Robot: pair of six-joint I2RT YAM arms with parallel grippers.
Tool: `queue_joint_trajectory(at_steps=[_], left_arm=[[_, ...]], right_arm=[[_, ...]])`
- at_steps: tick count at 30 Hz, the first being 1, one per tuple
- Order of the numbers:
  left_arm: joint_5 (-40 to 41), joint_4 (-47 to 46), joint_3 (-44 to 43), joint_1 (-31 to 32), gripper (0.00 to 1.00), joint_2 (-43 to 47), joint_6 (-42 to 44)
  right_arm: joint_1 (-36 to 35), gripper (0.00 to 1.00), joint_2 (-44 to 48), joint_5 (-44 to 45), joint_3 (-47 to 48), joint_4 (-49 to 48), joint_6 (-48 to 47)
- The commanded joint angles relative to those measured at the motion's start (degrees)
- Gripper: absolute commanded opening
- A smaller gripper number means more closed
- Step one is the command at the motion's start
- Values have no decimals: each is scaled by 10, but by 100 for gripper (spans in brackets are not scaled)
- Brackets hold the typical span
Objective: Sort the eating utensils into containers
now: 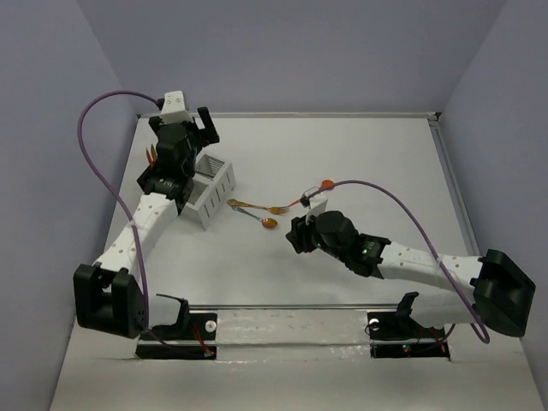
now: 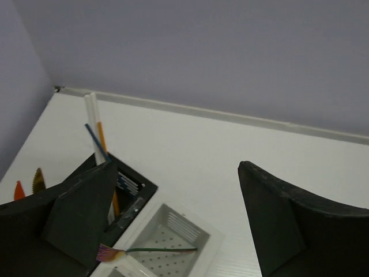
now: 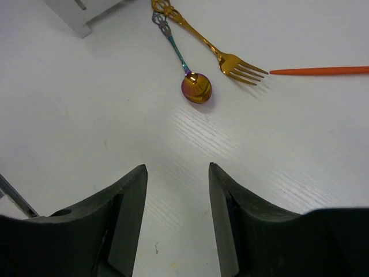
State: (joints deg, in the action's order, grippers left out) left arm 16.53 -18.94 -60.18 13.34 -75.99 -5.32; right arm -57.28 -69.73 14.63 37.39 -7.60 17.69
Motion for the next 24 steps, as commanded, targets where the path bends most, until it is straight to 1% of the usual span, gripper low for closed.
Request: queue_joint_trajectory(at_steps=[1,2,4,5,9,10,12,13,14,16,17,19,22,24], left_arm=[[-94,13,-45,8,99,95,-93],[-108,21,-45,14,99,105,-118],[-154,48,-38,14,99,142,-142],[-190,55,-35,14,99,165,-159],[-252,105,4,14,99,216,-175],[-263,124,15,14,99,227,-174],[-276,141,37,14,99,247,-169],[-285,147,61,14,99,268,-165],[-287,157,73,14,99,278,-160],[-290,170,105,19,99,307,-146],[-288,174,115,19,99,326,-143],[-281,173,144,19,99,348,-136],[-268,171,163,19,99,375,-130],[-273,171,161,19,99,382,-130]], right_arm=[[10,45,-26,-3,48,8,-7],[10,39,-31,-9,59,13,-8],[15,35,-46,-21,72,35,-13],[21,32,-52,-26,87,42,-15],[34,30,-92,-58,135,78,-35],[34,30,-101,-71,145,101,-42],[51,32,-134,-91,167,112,-68],[59,33,-144,-105,179,117,-77],[76,34,-156,-131,199,123,-87],[90,34,-192,-150,218,128,-120],[103,34,-205,-175,241,130,-148],[114,35,-251,-184,270,153,-170],[119,42,-321,-170,361,198,-218],[119,48,-357,-157,393,213,-237]])
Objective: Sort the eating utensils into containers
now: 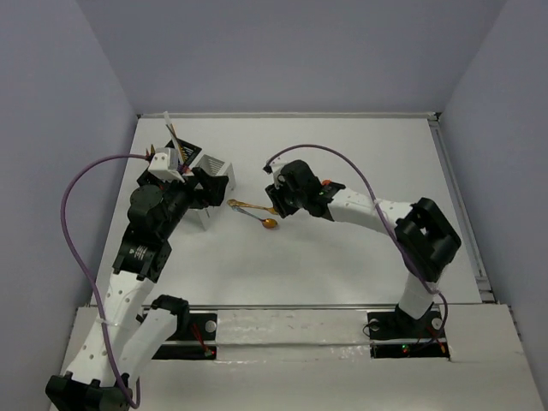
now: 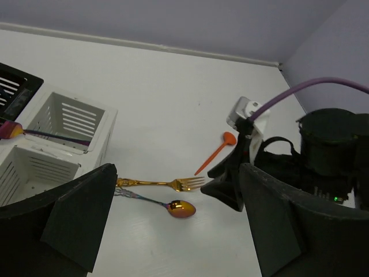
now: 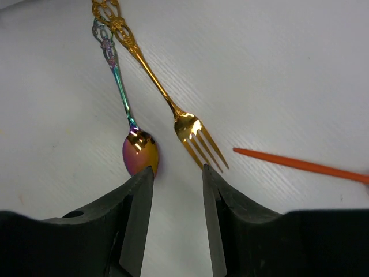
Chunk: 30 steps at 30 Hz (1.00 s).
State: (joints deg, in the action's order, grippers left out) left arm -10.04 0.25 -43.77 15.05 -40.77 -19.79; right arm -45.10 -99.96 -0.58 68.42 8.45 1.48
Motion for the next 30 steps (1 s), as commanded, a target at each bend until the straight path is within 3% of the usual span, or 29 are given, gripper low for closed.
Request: queue_joint_trajectory(at_steps=[1,5,19,23,24,30], left_arm=[[-11,-24,-2,2,99,32,13],[-14,-11,-8,2,99,32,18],[-38,-16,-6,2,99,38,8],[-38,-16,-5,2,99,34,8],[-38,-16,-5,2,99,33,7],[-38,-17,-4,2,99,26,6]], right_arm=[[-2,49,-72,0,100,71,-80],[-2,53,-152,2,161,91,-98],[-2,52,-240,-35,228,105,-112],[-2,43,-258,-27,239,97,-118],[-2,35,-260,-23,242,96,-124],[3,11,-272,-17,251,83,-151]])
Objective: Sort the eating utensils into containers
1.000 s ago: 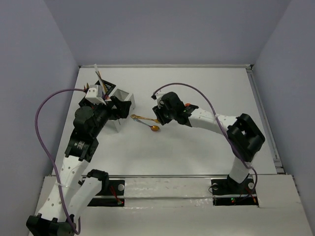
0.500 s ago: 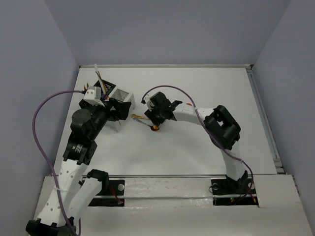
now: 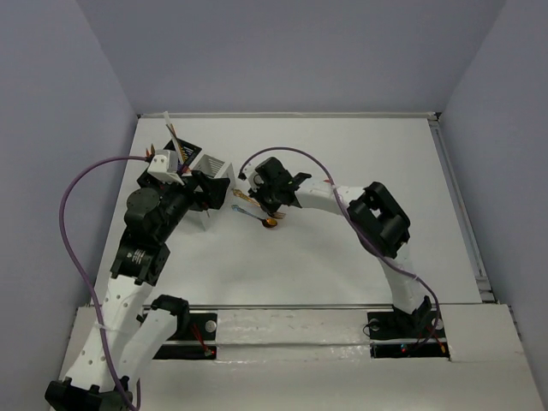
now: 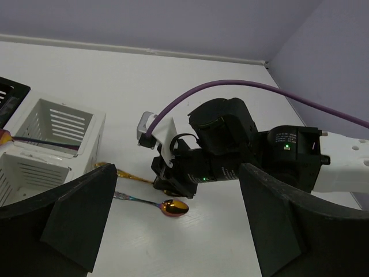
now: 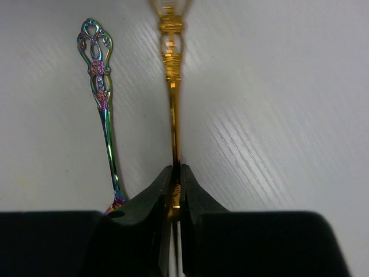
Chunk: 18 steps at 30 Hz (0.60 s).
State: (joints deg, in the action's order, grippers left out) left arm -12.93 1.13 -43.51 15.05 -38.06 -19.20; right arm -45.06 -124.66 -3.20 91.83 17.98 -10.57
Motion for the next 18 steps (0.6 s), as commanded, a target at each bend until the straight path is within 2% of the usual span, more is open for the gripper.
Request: queue_joint_trajectory(at_steps=[1,6,13,17,18], left_arm=[[-8,-25,-7,2,99,-3,0],[5,-24,-6,2,99,-4,0],[12,-29,-3,2,94,-12,-7],[-18,-33,-4,-3,87,-35,-15],[-35,-36,-4,-3,83,-46,-21]], right_arm=[[2,7,-24,10,16,-20,-33],[8,7,11,21,-3,-65,-52],[14,7,151,29,-55,-109,-69],[14,7,246,-25,-121,-112,-37],[14,7,279,-43,-152,-115,-23]])
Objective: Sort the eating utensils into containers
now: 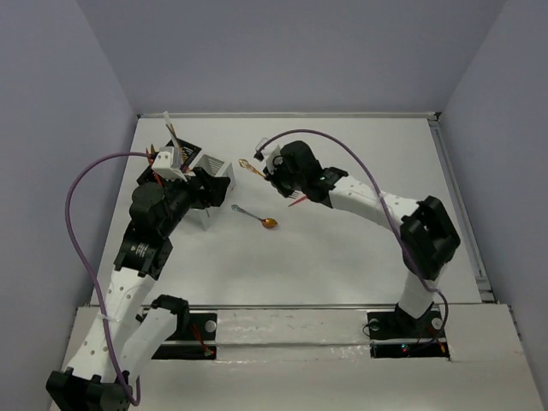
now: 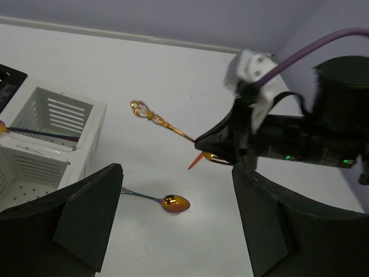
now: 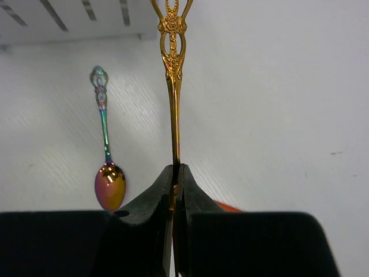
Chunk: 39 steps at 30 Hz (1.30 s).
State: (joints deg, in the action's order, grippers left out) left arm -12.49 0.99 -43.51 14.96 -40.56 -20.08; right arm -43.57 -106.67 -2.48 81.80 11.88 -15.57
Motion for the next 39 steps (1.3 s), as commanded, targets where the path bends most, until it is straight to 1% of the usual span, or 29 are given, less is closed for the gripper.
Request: queue_joint_trajectory(at_steps=[1,3,7,8,11,12,13,16,21,22,25,26,29,31,32,35,36,37,39], left_arm=[[-46,-36,-4,-2,81,-27,-15],[-76,-39,-4,-2,78,-45,-26],[-131,-62,3,-2,79,-78,-69],[-138,-70,6,-2,82,-84,-86],[-170,-99,18,-2,85,-102,-113],[-179,-112,24,-2,86,-105,-124],[-192,-135,36,-2,86,-112,-157],[-204,-151,45,-2,85,-128,-166],[-205,-137,37,-2,77,-147,-155],[-206,-138,35,-2,73,-150,-155],[-206,-142,34,-2,69,-164,-154],[-209,-145,35,-2,69,-167,-156],[-224,-167,46,-2,62,-173,-166],[-229,-177,50,-2,50,-172,-174],[-232,-177,49,-2,37,-173,-175],[-237,-167,46,-2,15,-172,-171],[-238,-166,45,-2,12,-169,-169],[-243,-162,45,-2,6,-168,-170],[-249,-159,45,-2,6,-165,-170]], right_arm=[[-1,7,116,-54,-66,-54,33],[-17,7,160,-68,-93,-53,48],[-40,7,225,-65,-145,-56,63],[-47,7,235,-67,-158,-59,65],[-54,7,261,-68,-165,-50,68],[-54,7,265,-67,-166,-48,68],[-60,7,271,-68,-168,-45,68],[-65,7,278,-70,-171,-49,70],[-71,7,276,-72,-169,-49,68],[-78,7,273,-72,-168,-48,67],[-91,7,266,-71,-161,-43,63],[-91,7,265,-70,-161,-41,63],[-101,7,263,-68,-155,-37,61],[-101,7,263,-67,-156,-37,61],[-101,7,265,-66,-158,-40,61],[-101,7,266,-62,-160,-42,61],[-101,7,266,-62,-160,-42,61],[-101,7,266,-59,-160,-43,60],[-101,7,266,-49,-162,-48,60]])
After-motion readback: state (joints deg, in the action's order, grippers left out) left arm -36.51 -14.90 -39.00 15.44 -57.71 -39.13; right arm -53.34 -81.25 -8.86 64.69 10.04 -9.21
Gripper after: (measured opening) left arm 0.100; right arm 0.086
